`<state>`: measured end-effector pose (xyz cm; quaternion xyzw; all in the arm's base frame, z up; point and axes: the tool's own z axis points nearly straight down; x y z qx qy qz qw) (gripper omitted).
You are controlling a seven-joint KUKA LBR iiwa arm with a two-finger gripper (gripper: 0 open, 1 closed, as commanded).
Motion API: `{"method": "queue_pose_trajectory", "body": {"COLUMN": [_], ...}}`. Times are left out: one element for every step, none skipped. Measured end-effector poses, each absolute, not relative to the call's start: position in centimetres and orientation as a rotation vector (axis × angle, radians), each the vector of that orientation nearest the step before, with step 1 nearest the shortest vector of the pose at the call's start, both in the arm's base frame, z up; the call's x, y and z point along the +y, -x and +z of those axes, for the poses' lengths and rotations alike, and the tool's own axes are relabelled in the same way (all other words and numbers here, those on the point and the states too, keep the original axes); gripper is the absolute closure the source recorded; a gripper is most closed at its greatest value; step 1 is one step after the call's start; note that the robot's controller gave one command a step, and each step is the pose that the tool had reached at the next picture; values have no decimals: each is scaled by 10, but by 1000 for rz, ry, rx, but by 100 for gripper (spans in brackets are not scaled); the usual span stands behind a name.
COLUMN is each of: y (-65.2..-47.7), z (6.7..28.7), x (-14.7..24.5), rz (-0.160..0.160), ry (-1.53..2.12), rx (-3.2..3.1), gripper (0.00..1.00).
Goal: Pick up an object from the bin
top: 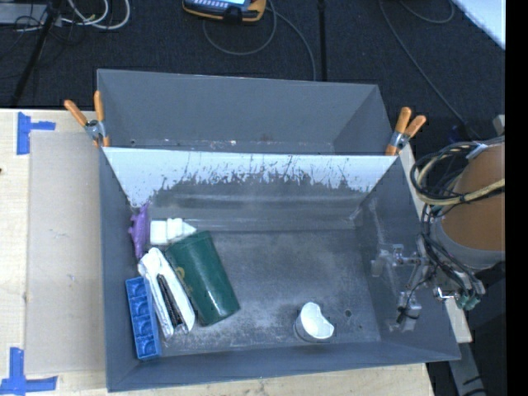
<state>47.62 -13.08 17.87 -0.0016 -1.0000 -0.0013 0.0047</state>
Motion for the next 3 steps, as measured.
{"method": "queue_pose_trajectory", "body": {"y": [-478,-477,-483], "z": [183,151,116], "x": [-131,-118,-84], "rz": [-1,1,-2], "ry": [-1,-81,-128], "rx": [-3139,-3142,-3133], "gripper": [0,0,0]}}
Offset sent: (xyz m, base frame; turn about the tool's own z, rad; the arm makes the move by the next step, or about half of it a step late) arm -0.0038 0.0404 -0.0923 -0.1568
